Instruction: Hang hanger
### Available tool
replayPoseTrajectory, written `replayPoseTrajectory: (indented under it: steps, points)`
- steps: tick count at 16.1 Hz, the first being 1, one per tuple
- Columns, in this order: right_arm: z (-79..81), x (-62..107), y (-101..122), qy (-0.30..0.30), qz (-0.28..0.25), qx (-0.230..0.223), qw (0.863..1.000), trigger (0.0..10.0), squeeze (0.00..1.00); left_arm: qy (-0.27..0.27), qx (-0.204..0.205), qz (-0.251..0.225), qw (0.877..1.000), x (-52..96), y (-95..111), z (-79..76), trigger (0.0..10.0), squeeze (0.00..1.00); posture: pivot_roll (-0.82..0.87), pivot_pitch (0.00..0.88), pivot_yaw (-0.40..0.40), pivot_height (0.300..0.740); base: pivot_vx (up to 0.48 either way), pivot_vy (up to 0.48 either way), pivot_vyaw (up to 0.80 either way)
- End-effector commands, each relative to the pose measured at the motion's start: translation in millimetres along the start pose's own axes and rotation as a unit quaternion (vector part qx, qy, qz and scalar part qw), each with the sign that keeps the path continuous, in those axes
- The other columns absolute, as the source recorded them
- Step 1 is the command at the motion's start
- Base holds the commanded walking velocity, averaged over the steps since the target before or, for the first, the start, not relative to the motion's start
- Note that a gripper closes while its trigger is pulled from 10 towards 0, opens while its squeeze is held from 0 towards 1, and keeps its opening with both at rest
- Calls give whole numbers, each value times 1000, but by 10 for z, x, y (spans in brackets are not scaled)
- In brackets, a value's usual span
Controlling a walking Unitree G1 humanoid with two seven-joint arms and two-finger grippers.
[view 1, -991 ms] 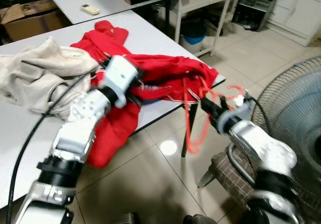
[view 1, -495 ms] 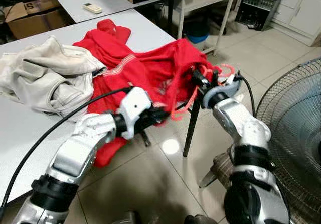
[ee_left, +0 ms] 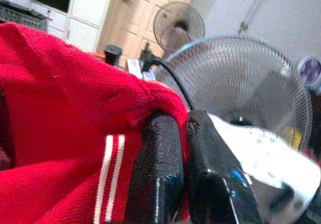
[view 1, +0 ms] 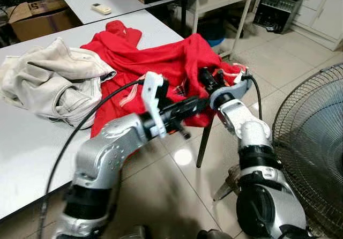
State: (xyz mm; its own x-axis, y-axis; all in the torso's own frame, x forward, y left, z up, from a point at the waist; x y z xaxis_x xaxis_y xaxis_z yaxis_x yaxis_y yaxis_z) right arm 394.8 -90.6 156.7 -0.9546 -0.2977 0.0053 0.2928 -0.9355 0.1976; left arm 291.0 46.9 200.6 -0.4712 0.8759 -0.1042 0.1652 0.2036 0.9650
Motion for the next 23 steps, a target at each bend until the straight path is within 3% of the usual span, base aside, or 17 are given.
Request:
replayPoseTrajectory:
  steps: [1,2,4,6,8,10,12,13,15,17,19,20,21,23]
  points:
    - [99,-66,-189,17,21,-2,1000,10000,0,-24,4,-10,1000,-69,91,-89,0,0,-104,32,53,740,0,0,0]
    - [97,-70,-163,16,12,6,1000,10000,0,-6,-22,21,1000,-40,48,-23,0,0,-106,29,55,740,0,0,0]
    - [96,-53,-23,22,-15,-2,1000,10000,0,45,-118,115,985,102,-120,201,0,0,-107,25,54,740,0,0,0]
    - [105,-28,79,29,-21,-15,999,10000,0,77,-147,149,975,214,-156,354,0,0,-109,19,55,740,0,0,0]
    - [99,45,275,46,-28,-26,998,10000,0,118,-181,202,955,464,-174,609,0,0,-112,13,56,740,0,0,0]
    - [62,84,326,46,-20,-9,999,10000,0,145,-196,218,945,597,-137,760,0,0,-114,9,58,740,0,0,0]
    - [-37,133,323,32,-12,9,999,10000,0,198,-191,188,943,694,17,983,0,0,-115,5,59,740,0,0,0]
    - [-62,142,323,26,-12,11,1000,10000,0,198,-197,185,942,695,45,997,0,0,-116,5,61,740,0,0,0]
    - [-98,144,297,15,-8,20,1000,10000,0,157,-182,137,961,555,165,848,0,0,-116,9,68,740,0,0,0]
    - [-108,102,207,5,-1,17,1000,10000,0,90,-161,90,979,340,272,573,0,0,-115,14,71,740,0,0,0]
    - [-88,40,155,4,-14,-25,1000,10000,0,6,-166,107,980,223,215,292,0,0,-110,20,69,740,0,0,0]
    - [-82,25,139,3,-15,-34,999,10000,0,-15,-168,115,979,219,184,234,0,0,-110,20,69,740,0,0,0]
    - [-54,-12,139,4,-32,-73,997,10000,0,-52,-156,137,977,219,92,106,0,0,-107,21,64,740,0,0,0]
    - [-60,-35,168,-8,-53,-72,996,10000,0,-66,-137,156,976,215,-19,20,0,0,-107,21,64,740,0,0,0]
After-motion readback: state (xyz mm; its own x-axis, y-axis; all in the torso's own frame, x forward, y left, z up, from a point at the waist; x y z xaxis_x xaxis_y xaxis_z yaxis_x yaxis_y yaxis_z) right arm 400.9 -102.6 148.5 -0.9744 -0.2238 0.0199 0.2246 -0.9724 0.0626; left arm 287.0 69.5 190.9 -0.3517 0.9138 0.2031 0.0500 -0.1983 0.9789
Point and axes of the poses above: a point about 5 cm out from each wrist's last joint towards the gripper, its own x axis pointing back from the gripper into the wrist, its own y axis along the axis of the wrist's last joint, z = x × y, the point moved 2 cm from there along -x, pointing out of the wrist towards the gripper, and after that the axes turned 6 degrees about -x, right-handed, at the moved point
